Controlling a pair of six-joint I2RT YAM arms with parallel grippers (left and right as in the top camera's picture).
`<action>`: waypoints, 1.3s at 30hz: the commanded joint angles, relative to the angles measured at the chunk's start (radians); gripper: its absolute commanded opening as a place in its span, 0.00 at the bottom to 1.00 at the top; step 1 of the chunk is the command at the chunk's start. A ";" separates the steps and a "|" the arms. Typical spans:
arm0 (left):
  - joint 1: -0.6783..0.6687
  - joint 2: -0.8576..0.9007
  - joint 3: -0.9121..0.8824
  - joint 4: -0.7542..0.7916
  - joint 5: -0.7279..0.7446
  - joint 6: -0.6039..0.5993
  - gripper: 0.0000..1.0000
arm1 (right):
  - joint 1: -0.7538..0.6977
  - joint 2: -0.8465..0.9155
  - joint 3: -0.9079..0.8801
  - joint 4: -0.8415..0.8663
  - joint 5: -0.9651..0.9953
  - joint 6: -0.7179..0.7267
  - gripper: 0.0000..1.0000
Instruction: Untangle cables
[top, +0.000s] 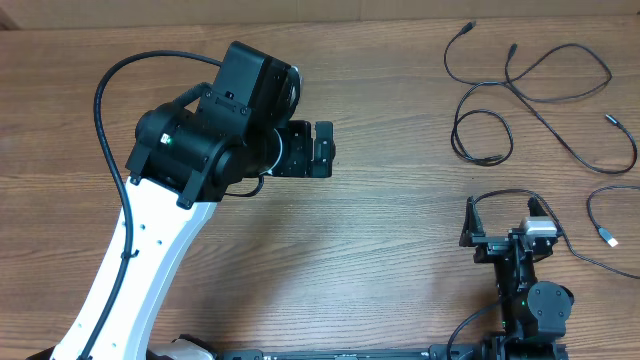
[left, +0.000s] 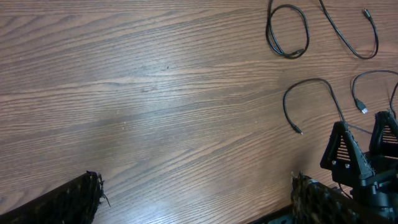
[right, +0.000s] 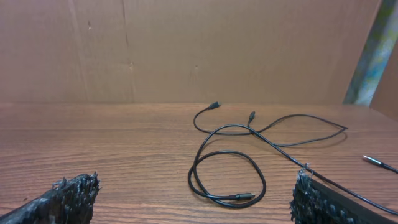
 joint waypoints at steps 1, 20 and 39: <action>0.004 -0.011 0.001 0.001 -0.006 -0.014 1.00 | 0.006 -0.010 -0.010 0.006 0.009 0.003 1.00; 0.005 -0.035 0.001 -0.133 -0.003 0.009 1.00 | 0.006 -0.010 -0.010 0.006 0.009 0.003 1.00; 0.046 -0.325 -0.319 0.039 -0.160 0.034 1.00 | 0.006 -0.010 -0.010 0.006 0.009 0.003 1.00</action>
